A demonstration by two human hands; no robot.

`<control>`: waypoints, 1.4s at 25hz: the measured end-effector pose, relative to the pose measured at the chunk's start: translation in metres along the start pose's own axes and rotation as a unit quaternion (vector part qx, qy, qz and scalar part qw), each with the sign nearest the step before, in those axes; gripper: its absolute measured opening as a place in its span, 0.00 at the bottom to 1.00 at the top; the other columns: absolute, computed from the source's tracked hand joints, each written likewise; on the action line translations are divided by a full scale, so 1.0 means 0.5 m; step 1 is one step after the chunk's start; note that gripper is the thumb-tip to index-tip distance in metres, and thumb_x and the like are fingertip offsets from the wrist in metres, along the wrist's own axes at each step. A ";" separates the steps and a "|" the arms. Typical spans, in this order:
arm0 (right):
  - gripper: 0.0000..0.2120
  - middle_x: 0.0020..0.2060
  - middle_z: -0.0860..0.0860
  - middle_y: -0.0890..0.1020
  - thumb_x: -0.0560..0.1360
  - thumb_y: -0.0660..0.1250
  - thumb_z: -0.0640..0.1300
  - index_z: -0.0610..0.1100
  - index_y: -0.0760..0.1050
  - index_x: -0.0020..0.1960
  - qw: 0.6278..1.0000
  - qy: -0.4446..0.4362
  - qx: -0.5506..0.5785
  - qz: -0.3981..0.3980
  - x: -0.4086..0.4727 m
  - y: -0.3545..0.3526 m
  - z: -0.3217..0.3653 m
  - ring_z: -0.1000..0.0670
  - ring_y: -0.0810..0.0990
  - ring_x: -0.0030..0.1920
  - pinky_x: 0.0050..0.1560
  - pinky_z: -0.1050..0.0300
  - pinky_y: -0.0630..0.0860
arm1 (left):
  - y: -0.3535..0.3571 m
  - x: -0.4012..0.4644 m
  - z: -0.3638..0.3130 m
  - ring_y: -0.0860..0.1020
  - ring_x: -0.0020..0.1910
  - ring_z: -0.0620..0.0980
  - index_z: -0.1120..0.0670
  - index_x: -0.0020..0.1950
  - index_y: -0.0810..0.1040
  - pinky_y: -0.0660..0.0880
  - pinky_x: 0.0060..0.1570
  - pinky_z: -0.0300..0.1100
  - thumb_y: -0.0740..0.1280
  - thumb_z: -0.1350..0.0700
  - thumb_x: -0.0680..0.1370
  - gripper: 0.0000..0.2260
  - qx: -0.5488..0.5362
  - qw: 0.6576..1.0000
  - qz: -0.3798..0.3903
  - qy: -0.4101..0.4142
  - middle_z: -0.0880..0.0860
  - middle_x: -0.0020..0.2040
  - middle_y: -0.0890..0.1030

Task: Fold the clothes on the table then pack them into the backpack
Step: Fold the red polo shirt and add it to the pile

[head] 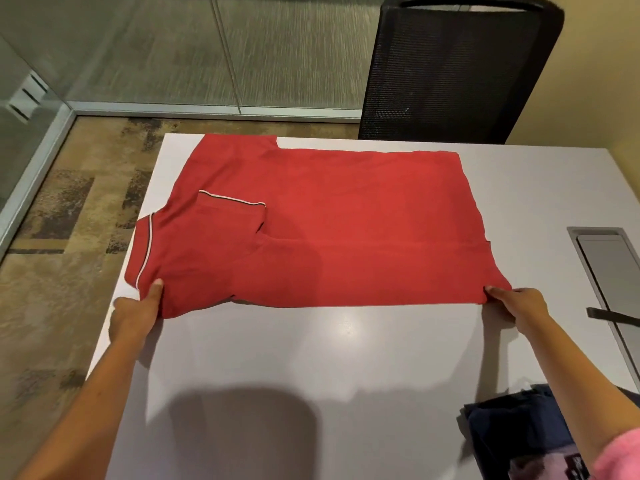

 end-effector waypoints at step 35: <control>0.07 0.43 0.41 0.76 0.75 0.68 0.45 0.41 0.76 0.47 0.876 -0.374 -0.304 -0.025 -0.135 0.163 -0.024 0.35 0.73 0.47 0.53 0.44 0.66 | 0.147 -0.276 -0.011 0.70 0.32 0.47 0.52 0.33 0.74 0.67 0.33 0.41 0.56 0.41 0.78 0.21 0.213 0.770 0.105 0.592 0.45 0.33 0.70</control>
Point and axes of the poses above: each hand's wrist, its own x-axis towards the middle knuckle, its own y-axis out of the palm, z = x × y, the point moved 4 cm from there along x, towards the middle knuckle
